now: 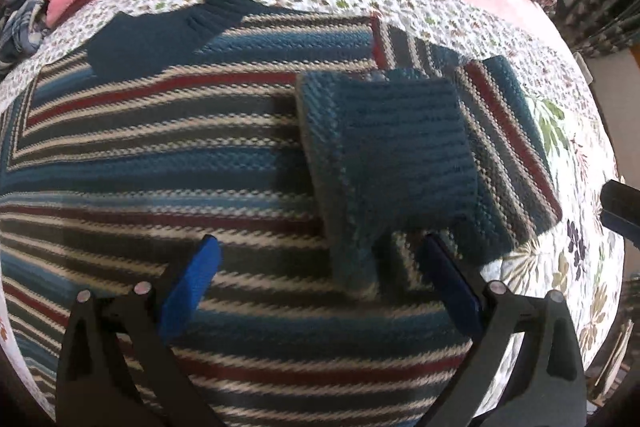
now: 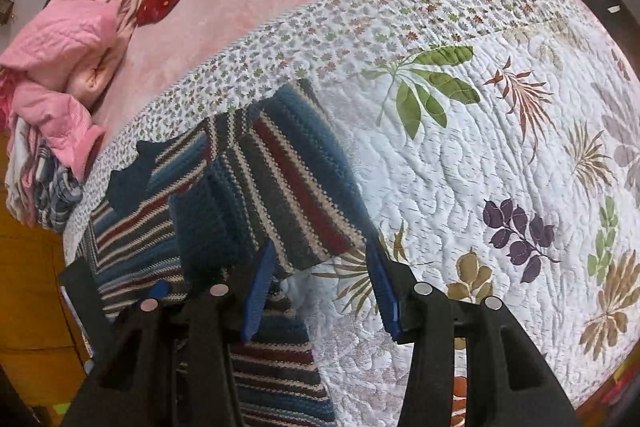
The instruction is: Fold small clothes
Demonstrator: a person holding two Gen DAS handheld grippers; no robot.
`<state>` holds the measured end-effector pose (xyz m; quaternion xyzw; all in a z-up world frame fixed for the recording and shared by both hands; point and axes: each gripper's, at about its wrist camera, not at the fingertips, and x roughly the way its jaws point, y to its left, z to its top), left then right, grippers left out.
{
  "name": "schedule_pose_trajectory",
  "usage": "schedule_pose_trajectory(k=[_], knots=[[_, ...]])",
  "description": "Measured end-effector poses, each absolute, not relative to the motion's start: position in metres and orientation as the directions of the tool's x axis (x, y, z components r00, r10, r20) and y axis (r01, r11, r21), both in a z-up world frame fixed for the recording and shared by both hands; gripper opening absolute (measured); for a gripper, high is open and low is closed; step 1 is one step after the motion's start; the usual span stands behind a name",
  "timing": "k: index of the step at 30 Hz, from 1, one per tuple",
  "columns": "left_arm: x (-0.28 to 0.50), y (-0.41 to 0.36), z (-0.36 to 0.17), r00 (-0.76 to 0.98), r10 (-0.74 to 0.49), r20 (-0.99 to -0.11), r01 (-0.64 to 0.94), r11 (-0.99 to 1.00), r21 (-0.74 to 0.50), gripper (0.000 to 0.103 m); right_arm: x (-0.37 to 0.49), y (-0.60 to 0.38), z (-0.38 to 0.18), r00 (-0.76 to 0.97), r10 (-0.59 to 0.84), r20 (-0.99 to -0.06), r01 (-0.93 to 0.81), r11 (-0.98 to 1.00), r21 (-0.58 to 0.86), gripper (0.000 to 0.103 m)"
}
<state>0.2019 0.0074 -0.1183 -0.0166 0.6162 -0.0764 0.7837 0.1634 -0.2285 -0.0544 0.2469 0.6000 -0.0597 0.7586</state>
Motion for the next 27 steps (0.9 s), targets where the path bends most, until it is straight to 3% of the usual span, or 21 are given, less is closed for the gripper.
schedule_pose_trajectory(k=[1, 5, 7, 12, 27], knots=[[0.203, 0.005, -0.12, 0.225, -0.141, -0.964, 0.105, 0.987, -0.12, 0.075, 0.165, -0.228, -0.055, 0.273, 0.203, -0.94, 0.388, 0.871, 0.3, 0.049], [0.204, 0.003, -0.124, 0.19, -0.192, -0.963, 0.098, 0.979, -0.176, 0.043, 0.167, -0.226, -0.057, 0.265, 0.186, -0.946, 0.389, 0.877, 0.281, 0.05], [0.204, 0.005, -0.123, 0.198, -0.192, -0.961, 0.096, 0.98, -0.176, 0.019, 0.168, -0.225, -0.06, 0.258, 0.18, -0.949, 0.388, 0.881, 0.273, 0.05], [0.201, 0.014, -0.105, 0.258, -0.218, -0.941, 0.098, 0.975, -0.199, 0.013, 0.17, -0.223, -0.066, 0.242, 0.178, -0.954, 0.388, 0.883, 0.263, 0.05], [0.212, 0.102, -0.048, 0.421, -0.164, -0.892, 0.051, 0.986, -0.157, 0.012, 0.18, -0.201, -0.104, 0.253, 0.269, -0.93, 0.351, 0.87, 0.347, 0.05]])
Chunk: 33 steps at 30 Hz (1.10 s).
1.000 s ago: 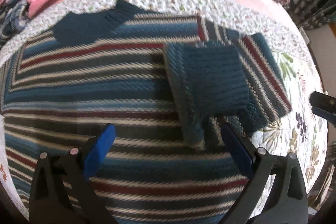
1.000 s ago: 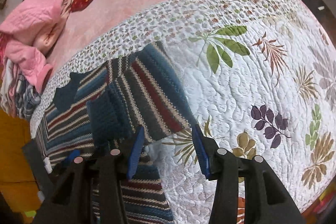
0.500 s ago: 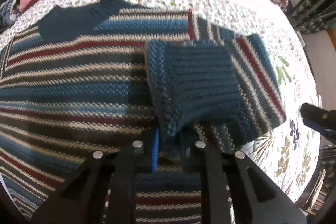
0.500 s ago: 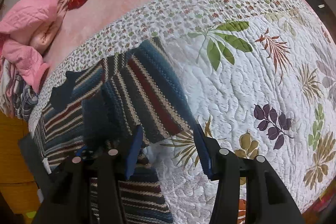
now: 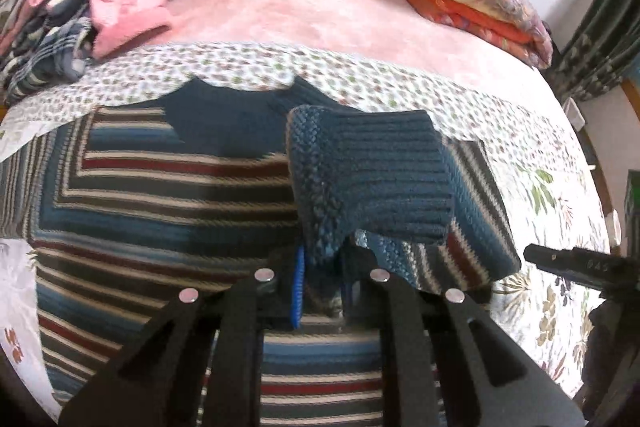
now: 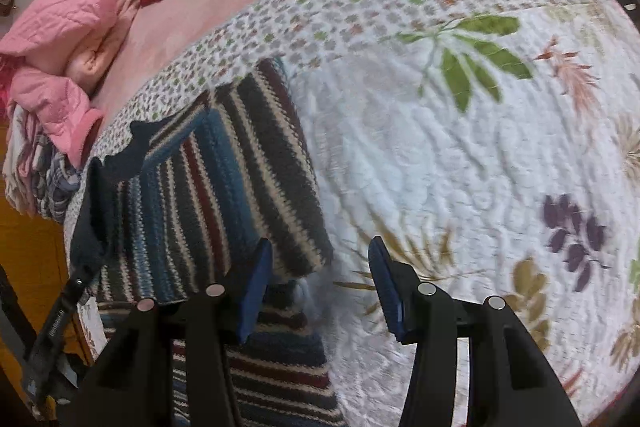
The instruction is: Fold small clothes
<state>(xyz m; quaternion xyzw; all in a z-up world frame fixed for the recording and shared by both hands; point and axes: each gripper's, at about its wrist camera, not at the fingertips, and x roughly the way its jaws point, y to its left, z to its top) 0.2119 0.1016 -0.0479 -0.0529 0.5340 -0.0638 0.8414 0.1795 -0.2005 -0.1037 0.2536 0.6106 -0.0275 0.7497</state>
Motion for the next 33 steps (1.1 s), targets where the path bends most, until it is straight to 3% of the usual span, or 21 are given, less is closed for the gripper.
schedule_pose_trajectory(k=[7, 14, 20, 25, 28, 33], knots=[[0.215, 0.14, -0.047, 0.44, -0.149, -0.886, 0.02, 0.988, -0.156, 0.012, 0.185, -0.165, -0.125, 0.221, 0.343, -0.913, 0.308, 0.864, 0.399, 0.048], [0.225, 0.182, -0.068, 0.435, -0.124, -0.892, -0.044, 0.986, -0.158, 0.013, 0.191, -0.136, -0.127, 0.204, 0.288, -0.936, 0.251, 0.908, 0.335, 0.048], [0.227, 0.229, -0.099, 0.383, -0.104, -0.918, -0.163, 0.971, -0.177, 0.021, 0.194, -0.12, -0.133, 0.197, 0.216, -0.956, 0.21, 0.943, 0.257, 0.05], [0.217, 0.265, -0.086, 0.415, -0.035, -0.909, -0.206, 0.97, -0.131, 0.021, 0.2, -0.114, -0.126, 0.202, 0.191, -0.961, 0.205, 0.951, 0.232, 0.05], [0.212, 0.274, -0.068, 0.453, -0.012, -0.891, -0.218, 0.968, -0.124, 0.031, 0.202, -0.115, -0.105, 0.265, 0.17, -0.949, 0.202, 0.953, 0.227, 0.05], [0.214, 0.253, -0.056, 0.471, -0.053, -0.88, -0.139, 0.981, -0.133, 0.041, 0.202, -0.108, -0.085, 0.317, 0.281, -0.906, 0.165, 0.924, 0.345, 0.05]])
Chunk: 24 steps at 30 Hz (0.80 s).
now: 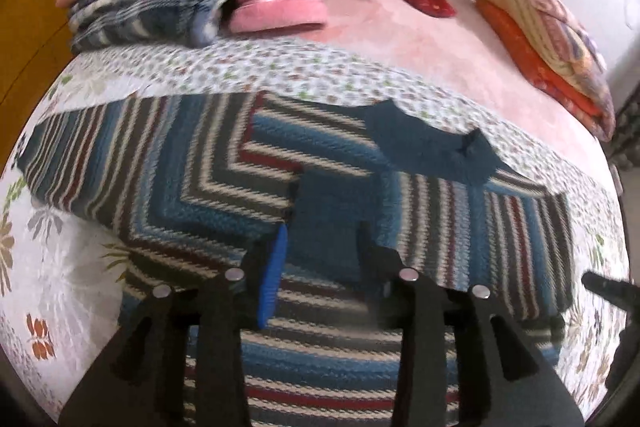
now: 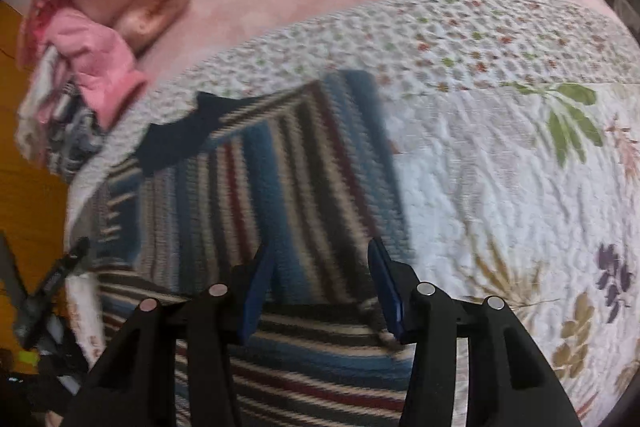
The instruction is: Fold small clothes
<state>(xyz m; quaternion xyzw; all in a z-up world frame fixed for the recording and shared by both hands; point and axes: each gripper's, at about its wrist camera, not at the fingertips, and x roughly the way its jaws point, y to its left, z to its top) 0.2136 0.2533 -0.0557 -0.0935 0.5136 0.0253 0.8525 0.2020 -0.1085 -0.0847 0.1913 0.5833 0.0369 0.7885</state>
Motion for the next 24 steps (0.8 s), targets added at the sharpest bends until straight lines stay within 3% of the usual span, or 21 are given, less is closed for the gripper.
schedule_pose_trajectory(k=[4, 10, 18, 20, 24], knots=[[0.219, 0.229, -0.075, 0.421, -0.098, -0.902, -0.091, 0.985, -0.149, 0.043, 0.207, -0.095, -0.1, 0.269, 0.302, -0.915, 0.147, 0.926, 0.349, 0.05], [0.226, 0.231, -0.124, 0.324, -0.066, -0.944, -0.133, 0.984, -0.114, 0.043, 0.202, -0.096, -0.126, 0.227, 0.283, -0.932, 0.158, 0.933, 0.322, 0.047], [0.219, 0.229, -0.117, 0.334, -0.042, -0.942, -0.086, 0.993, -0.075, 0.045, 0.199, -0.089, -0.127, 0.235, 0.255, -0.938, 0.149, 0.944, 0.294, 0.048], [0.213, 0.24, -0.104, 0.339, -0.039, -0.94, -0.094, 0.993, -0.075, 0.049, 0.199, -0.086, -0.117, 0.252, 0.251, -0.935, 0.143, 0.946, 0.292, 0.048], [0.206, 0.282, -0.074, 0.364, 0.01, -0.931, -0.118, 0.992, -0.035, 0.072, 0.197, -0.077, -0.098, 0.275, 0.278, -0.92, 0.119, 0.94, 0.319, 0.05]])
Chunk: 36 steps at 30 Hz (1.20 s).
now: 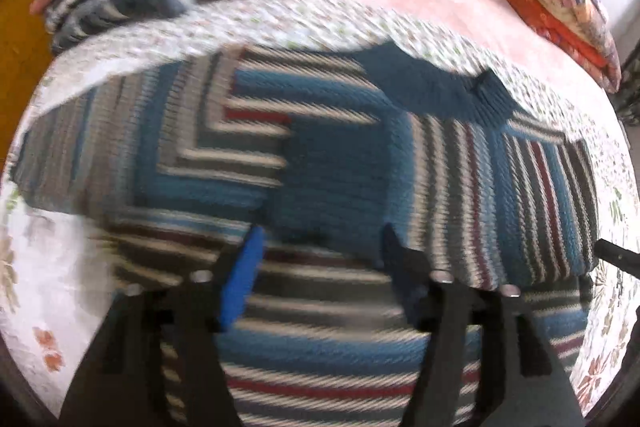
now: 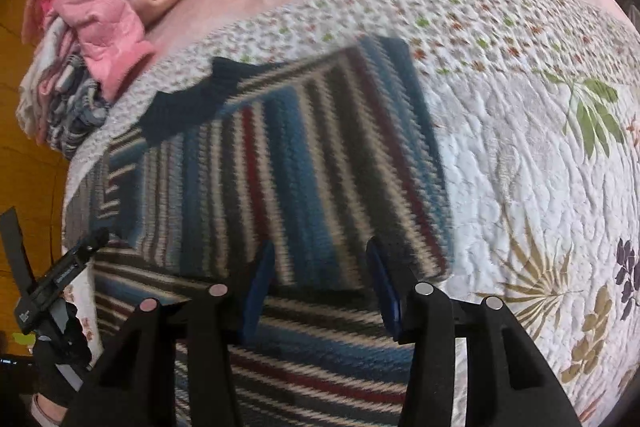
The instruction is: Fold small clothes
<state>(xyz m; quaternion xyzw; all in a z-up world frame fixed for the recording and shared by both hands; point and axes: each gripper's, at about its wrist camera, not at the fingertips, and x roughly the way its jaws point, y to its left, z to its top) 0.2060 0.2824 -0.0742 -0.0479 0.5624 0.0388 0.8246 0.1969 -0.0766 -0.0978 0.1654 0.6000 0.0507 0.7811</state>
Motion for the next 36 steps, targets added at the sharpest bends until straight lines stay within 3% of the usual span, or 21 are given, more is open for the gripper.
schedule_pose_trajectory(k=[6, 12, 16, 26, 36], knots=[[0.185, 0.389, -0.051, 0.313, 0.103, -0.944, -0.24, 0.97, 0.026, 0.08, 0.192, -0.039, -0.086, 0.269, 0.281, -0.921, 0.041, 0.952, 0.303, 0.067], [0.164, 0.506, -0.077, 0.207, 0.116, -0.971, -0.505, 0.863, -0.005, 0.08, 0.187, 0.0, -0.09, 0.242, 0.278, -0.93, -0.05, 0.96, 0.274, 0.069], [0.153, 0.567, -0.096, 0.202, 0.055, -0.978, -0.642, 0.762, -0.09, 0.08, 0.186, 0.008, -0.096, 0.234, 0.254, -0.938, -0.078, 0.967, 0.243, 0.069], [0.158, 0.619, -0.113, 0.315, -0.021, -0.949, -0.715, 0.652, -0.252, 0.08, 0.187, -0.012, -0.115, 0.223, 0.208, -0.952, -0.038, 0.978, 0.205, 0.07], [0.17, 0.639, -0.133, 0.326, -0.026, -0.945, -0.745, 0.608, -0.274, 0.084, 0.188, -0.024, -0.128, 0.216, 0.183, -0.959, -0.021, 0.983, 0.183, 0.069]])
